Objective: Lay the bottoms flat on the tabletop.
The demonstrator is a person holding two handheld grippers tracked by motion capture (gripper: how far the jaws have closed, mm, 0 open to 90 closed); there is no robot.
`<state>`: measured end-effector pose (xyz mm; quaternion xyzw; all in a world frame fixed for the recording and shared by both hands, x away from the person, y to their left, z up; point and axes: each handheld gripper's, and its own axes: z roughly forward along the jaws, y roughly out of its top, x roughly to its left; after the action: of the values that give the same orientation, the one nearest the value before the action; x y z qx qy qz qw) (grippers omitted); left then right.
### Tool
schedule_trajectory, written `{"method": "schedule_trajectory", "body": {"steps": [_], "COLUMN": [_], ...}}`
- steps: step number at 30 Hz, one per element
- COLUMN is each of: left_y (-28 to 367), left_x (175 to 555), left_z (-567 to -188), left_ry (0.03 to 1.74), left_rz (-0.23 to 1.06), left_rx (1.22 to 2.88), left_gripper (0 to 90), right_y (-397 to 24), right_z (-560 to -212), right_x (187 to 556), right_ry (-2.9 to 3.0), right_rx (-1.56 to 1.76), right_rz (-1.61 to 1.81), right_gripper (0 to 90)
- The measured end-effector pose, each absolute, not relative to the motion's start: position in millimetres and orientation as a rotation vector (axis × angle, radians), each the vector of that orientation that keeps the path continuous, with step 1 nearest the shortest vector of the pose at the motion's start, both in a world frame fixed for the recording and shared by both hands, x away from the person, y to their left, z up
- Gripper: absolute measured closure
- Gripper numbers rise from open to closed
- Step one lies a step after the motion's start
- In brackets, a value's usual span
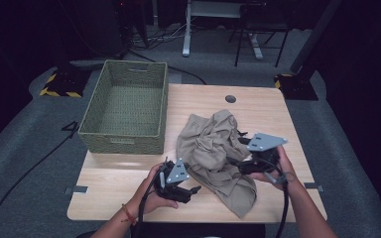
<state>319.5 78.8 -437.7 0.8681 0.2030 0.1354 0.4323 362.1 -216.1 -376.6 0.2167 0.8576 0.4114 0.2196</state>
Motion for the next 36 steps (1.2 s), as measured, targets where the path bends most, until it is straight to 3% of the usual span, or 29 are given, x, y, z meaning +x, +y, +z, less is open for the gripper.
{"method": "schedule_trajectory", "body": {"steps": [6,7,14,15,19,20,21,22,25,32,36], "left_y": [58,55,29,28,27,29,31,32,41,75,87], "left_x": [339,343,373,375,384,386,387,387,383,366,357], "left_z": [-430,-431,-453,-456,-467,-469,-471,-471,-465,-439,-432], "left_ry": [0.491,0.485,0.609,0.624,0.639,0.632,0.635,0.638,0.642,0.662,0.655], "left_rz": [0.363,0.375,0.426,0.427,0.451,0.443,0.442,0.451,0.497,0.547,0.436], "left_rx": [2.163,2.180,2.277,2.285,2.363,2.374,2.376,2.371,2.351,2.248,2.222], "left_gripper": [22.0,21.8,22.7,24.9,54.8,69.0,69.0,79.5,84.1,85.6,85.5], "right_y": [-260,-260,-248,-248,-251,-252,-252,-255,-264,-304,-324], "right_z": [-417,-436,-480,-483,-491,-491,-491,-490,-489,-486,-478], "right_x": [359,361,371,371,373,372,372,371,371,372,366], "right_ry": [2.395,2.429,2.529,2.538,2.569,2.569,2.569,2.569,2.552,2.456,2.411], "right_rx": [0.781,0.802,0.824,0.826,0.859,0.845,0.845,0.840,0.871,1.020,1.056], "right_rz": [1.100,1.075,0.977,0.968,1.027,1.022,1.022,1.010,0.977,0.950,1.010], "right_gripper": [34.1,34.1,36.0,38.4,58.3,71.6,71.6,81.6,87.0,87.9,87.8]}}
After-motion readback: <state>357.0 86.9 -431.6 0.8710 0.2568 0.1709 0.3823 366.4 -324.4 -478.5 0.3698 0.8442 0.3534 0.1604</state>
